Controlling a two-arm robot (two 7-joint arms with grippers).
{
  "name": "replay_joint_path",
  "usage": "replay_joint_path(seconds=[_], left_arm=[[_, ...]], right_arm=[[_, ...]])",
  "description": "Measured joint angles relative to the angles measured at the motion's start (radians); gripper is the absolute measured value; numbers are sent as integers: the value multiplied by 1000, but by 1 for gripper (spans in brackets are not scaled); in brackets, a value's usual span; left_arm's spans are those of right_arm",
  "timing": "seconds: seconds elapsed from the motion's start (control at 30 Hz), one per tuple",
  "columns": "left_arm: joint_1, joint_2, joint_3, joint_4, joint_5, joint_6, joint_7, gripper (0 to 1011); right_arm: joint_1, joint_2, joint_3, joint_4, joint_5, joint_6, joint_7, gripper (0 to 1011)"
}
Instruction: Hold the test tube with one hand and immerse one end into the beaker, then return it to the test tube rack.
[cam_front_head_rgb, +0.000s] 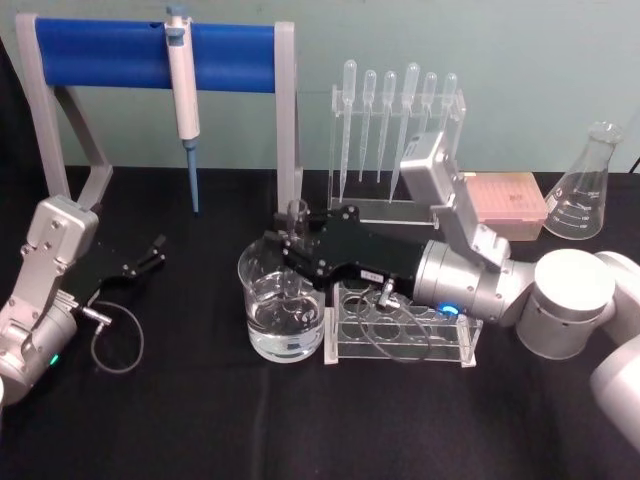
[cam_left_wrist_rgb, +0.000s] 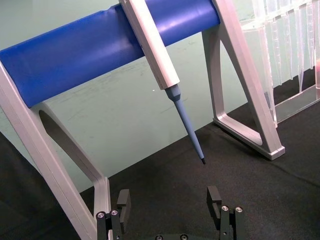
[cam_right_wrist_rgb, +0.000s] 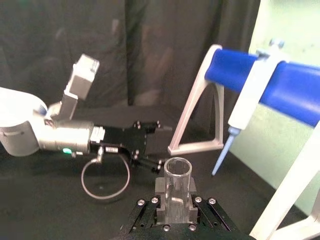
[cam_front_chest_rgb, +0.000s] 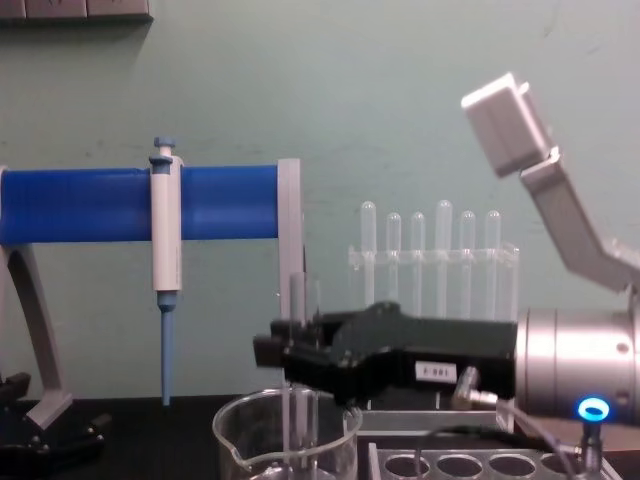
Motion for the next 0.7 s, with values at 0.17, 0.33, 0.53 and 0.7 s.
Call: replay_joint_path(seconds=[0.17,0.33,0.53,0.7], left_arm=[[0,0,0,0,0,0,0,1000],[0,0,0,0,0,0,0,1000],[0,0,0,0,0,0,0,1000],[0,0,0,0,0,0,0,1000]], right_arm=[[6,24,18,-58,33,23,16,226],[10,55,29,-118,54,48,18,225],[5,99,58,-190,90,60,12,225],[-9,140,89,-246,127,59,8,225]])
